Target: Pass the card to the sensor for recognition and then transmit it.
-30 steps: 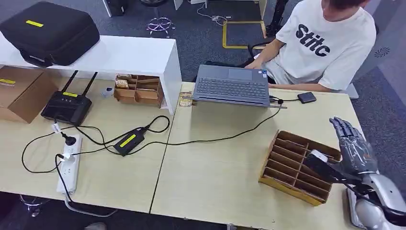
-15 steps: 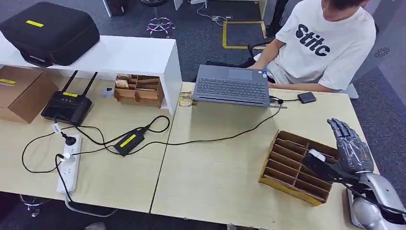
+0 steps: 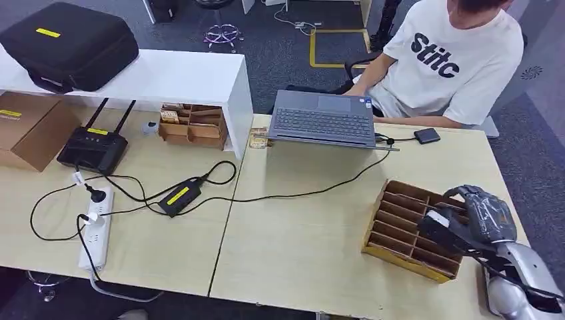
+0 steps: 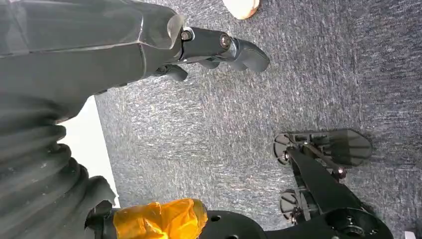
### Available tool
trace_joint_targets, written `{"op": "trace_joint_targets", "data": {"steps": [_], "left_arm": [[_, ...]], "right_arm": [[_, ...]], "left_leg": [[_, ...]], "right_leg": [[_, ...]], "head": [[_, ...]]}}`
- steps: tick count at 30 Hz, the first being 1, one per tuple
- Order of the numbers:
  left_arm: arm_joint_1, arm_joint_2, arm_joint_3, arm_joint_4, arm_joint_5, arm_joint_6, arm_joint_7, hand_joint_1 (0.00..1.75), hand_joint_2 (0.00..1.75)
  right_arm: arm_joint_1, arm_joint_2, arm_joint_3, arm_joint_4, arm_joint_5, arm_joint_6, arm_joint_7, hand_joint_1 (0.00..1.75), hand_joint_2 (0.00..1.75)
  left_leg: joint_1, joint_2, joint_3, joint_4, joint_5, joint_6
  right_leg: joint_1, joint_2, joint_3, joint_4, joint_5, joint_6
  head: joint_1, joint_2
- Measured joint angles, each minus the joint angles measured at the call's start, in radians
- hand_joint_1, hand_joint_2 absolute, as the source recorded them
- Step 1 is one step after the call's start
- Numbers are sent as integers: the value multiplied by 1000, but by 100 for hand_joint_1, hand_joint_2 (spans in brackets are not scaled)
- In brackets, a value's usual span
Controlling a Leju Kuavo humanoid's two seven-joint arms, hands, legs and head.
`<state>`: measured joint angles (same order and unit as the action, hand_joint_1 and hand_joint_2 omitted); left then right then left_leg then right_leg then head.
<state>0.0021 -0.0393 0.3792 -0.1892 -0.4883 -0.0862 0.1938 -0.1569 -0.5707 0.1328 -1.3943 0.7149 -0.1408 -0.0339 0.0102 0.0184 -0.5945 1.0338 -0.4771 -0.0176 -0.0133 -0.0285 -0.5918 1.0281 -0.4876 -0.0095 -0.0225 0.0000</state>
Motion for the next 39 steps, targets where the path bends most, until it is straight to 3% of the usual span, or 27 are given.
{"op": "trace_joint_targets", "data": {"steps": [16,22,28,31,34,39], "left_arm": [[-1,0,1,0,-9,0,0,0,175],[-1,0,2,0,-20,0,0,0,175],[-4,0,3,0,-38,-2,0,0,175],[-5,0,3,0,-50,-6,0,0,175],[-6,0,3,0,-62,-8,0,0,175],[-10,0,3,0,-86,-19,5,0,175]], "right_arm": [[-8,4,0,6,-18,7,-13,175,175],[-23,14,6,-6,-1,-46,-51,175,175],[-96,37,7,-98,1,-130,-75,175,175],[-139,50,9,-137,8,-137,-76,175,175],[-198,65,21,-148,20,-129,-72,175,175],[-366,108,96,-109,40,-41,-28,175,175]], "left_leg": [[0,0,0,0,0,0],[0,0,0,0,0,0],[0,0,0,0,0,0],[0,0,0,0,0,0],[0,0,0,0,1,0],[0,2,0,0,2,1]], "right_leg": [[0,0,1,0,0,0],[0,0,0,0,0,0],[0,0,0,0,0,0],[0,0,0,0,0,0],[0,0,0,1,0,0],[0,2,0,1,2,1]], "head": [[0,0],[0,0],[0,0],[1,0],[0,0],[0,0]]}}
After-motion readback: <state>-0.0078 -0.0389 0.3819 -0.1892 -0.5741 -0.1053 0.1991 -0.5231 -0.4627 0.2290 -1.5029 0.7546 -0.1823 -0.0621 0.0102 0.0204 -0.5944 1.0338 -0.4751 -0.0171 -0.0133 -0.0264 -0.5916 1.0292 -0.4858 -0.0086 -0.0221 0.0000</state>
